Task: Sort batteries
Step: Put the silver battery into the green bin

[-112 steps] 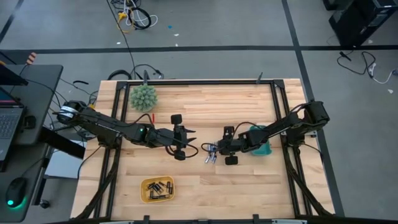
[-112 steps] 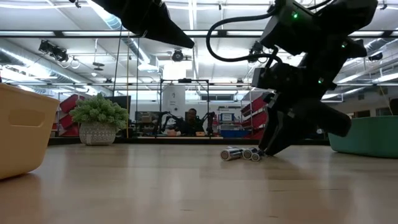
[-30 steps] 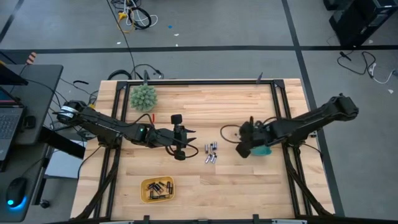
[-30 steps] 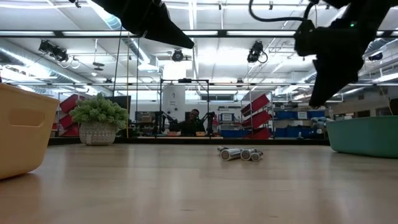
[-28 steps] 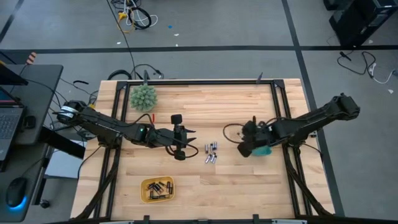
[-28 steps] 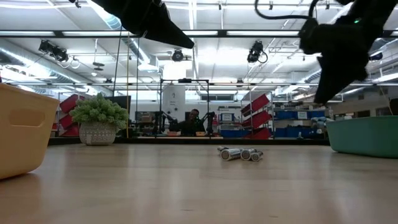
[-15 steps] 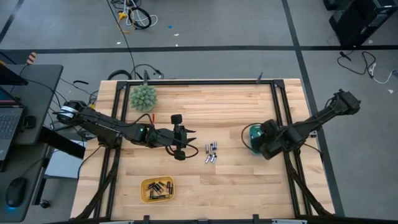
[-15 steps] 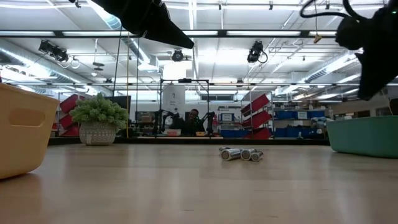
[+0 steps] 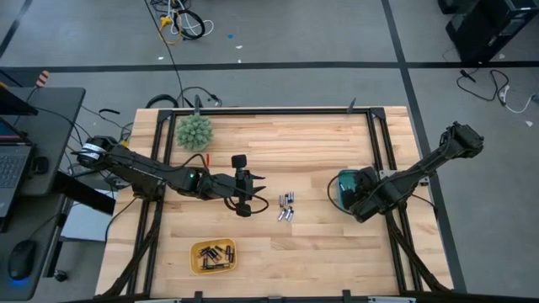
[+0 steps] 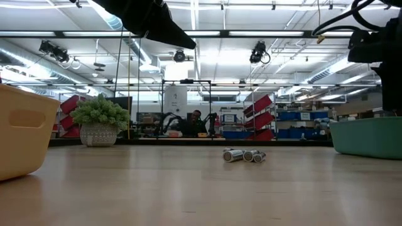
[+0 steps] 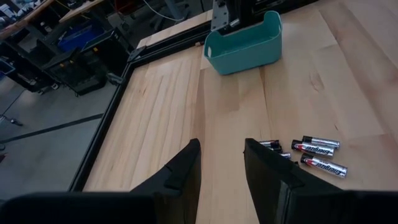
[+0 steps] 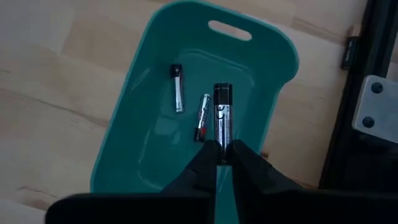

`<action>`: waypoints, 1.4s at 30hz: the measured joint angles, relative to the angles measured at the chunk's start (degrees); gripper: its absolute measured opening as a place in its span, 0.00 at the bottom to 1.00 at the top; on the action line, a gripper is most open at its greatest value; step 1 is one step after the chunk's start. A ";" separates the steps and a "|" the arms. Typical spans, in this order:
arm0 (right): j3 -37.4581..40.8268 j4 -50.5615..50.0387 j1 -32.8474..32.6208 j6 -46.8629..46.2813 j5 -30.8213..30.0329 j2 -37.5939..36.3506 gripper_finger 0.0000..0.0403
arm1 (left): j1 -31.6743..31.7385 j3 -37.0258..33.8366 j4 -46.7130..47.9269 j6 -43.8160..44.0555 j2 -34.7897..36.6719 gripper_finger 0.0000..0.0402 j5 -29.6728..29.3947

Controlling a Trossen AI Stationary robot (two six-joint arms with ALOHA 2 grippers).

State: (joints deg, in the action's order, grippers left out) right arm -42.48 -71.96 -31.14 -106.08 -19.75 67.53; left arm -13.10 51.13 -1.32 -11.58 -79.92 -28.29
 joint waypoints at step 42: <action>-5.75 43.91 10.51 61.96 -14.32 2.77 0.13 | 0.00 0.00 0.00 1.43 0.00 0.30 0.00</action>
State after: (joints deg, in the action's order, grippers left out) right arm -48.23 -28.06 -20.62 -44.12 -34.06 70.30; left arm -13.10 51.13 -1.32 -10.15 -79.92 -28.29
